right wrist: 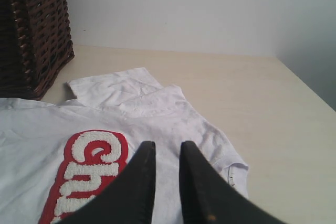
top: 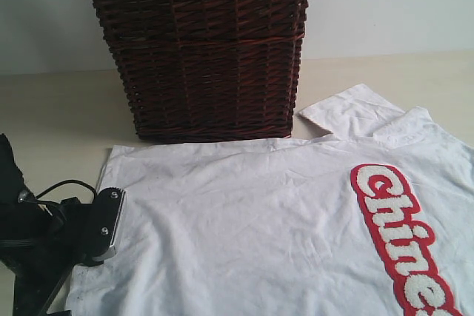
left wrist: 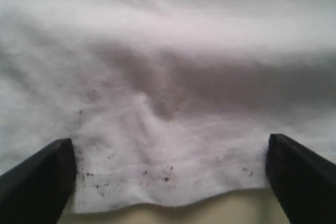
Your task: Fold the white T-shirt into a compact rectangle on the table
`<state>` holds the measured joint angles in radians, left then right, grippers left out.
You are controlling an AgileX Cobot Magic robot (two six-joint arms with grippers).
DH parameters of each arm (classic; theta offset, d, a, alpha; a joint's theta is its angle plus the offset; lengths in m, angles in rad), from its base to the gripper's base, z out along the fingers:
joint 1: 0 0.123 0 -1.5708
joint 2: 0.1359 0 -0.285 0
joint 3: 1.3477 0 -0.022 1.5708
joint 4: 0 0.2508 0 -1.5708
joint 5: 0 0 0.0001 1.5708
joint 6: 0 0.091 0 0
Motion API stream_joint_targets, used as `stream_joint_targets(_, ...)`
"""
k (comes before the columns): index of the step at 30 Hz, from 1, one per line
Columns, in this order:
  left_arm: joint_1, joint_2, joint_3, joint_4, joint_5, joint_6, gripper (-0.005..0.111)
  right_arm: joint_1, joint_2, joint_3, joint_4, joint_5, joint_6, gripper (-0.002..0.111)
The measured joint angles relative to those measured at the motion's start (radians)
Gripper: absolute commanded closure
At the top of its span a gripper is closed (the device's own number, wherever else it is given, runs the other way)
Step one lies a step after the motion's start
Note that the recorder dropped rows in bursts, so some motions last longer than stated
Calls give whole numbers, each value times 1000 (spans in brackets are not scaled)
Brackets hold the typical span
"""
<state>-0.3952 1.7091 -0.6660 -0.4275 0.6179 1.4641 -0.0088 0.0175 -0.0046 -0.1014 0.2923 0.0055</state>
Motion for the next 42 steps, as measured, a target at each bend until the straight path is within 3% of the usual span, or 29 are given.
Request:
stream_joint_targets(30, 0, 0, 0, 0, -1, 0, 13, 0, 0, 0, 2, 0, 0, 91)
stream_joint_targets(37, 0, 0, 0, 0, -2, 0, 13, 0, 0, 0, 93, 0, 46, 91)
stream_joint_targets(42, 0, 0, 0, 0, -2, 0, 13, 0, 135, -5, 31, -12, -84, 91)
